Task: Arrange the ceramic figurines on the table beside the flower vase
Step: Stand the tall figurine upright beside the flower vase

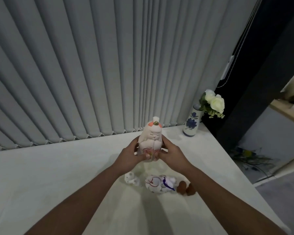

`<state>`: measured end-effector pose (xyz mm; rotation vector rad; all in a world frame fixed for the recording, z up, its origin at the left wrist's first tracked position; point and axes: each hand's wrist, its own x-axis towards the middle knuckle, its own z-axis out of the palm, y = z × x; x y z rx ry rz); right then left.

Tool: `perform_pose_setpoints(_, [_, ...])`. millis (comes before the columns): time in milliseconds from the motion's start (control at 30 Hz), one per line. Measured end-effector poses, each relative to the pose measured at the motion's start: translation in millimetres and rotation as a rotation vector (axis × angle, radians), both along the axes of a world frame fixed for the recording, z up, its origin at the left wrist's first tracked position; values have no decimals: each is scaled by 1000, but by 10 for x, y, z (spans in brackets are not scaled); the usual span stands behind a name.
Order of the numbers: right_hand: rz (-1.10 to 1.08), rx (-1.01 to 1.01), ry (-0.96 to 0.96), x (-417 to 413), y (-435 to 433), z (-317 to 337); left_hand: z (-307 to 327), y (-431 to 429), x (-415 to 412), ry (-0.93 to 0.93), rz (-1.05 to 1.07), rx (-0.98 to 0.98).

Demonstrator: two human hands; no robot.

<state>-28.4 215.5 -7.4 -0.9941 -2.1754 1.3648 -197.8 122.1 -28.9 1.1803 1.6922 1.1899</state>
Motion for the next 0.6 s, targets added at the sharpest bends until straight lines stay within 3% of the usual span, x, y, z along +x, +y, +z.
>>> perform_pose_setpoints(433, [39,23,23,748,1004,241,326,1039,798,70,-37,-7])
perform_pose_setpoints(600, [60,-3,12,780,1206,190,176,1289,812,41,-18,-50])
